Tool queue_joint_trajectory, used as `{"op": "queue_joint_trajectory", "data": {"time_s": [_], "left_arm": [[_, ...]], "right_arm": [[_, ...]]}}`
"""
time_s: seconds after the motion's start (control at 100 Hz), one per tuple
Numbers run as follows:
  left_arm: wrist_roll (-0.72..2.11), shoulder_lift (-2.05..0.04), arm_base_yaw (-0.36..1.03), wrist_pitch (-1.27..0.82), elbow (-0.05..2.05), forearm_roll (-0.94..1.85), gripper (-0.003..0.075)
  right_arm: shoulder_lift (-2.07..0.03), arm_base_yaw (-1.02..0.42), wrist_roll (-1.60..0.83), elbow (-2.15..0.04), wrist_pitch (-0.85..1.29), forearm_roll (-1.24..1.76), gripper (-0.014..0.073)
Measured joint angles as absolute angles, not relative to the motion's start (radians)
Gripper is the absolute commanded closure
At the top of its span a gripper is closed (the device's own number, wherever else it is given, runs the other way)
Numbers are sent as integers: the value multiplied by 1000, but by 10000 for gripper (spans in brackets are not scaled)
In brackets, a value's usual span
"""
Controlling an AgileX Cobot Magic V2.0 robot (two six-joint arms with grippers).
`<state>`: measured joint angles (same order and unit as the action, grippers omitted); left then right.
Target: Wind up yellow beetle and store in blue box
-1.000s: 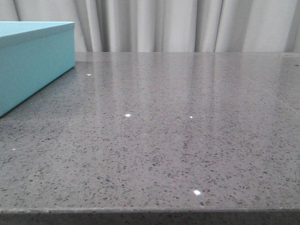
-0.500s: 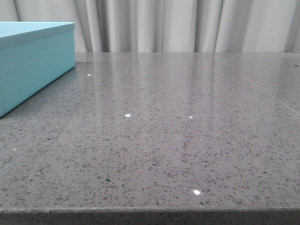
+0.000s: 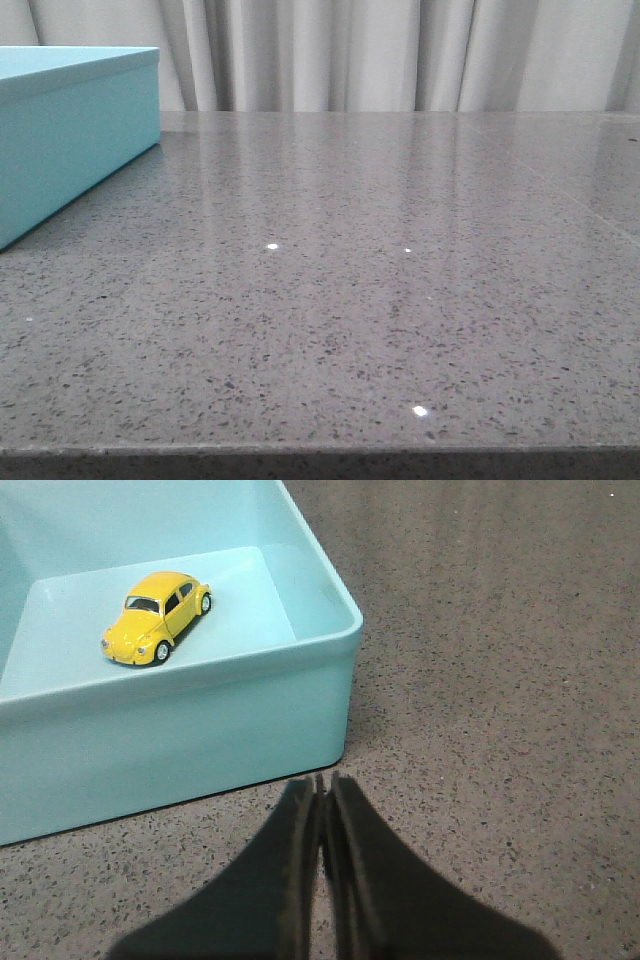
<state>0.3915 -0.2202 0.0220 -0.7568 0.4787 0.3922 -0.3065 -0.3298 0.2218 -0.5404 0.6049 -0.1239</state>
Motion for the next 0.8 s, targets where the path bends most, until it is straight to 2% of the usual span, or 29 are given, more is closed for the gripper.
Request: {"op": "queue_joint_trajectory", "data": {"time_s": [0.62,0.8], "left_arm": [[391,-216,22,-754,468,372,739],[364,-181,22,-574,381,351,739]], "right_arm": [[-307,-330,222,-540,605,-124,661],[-307,-330,222,-540,605,-124,661]]}}
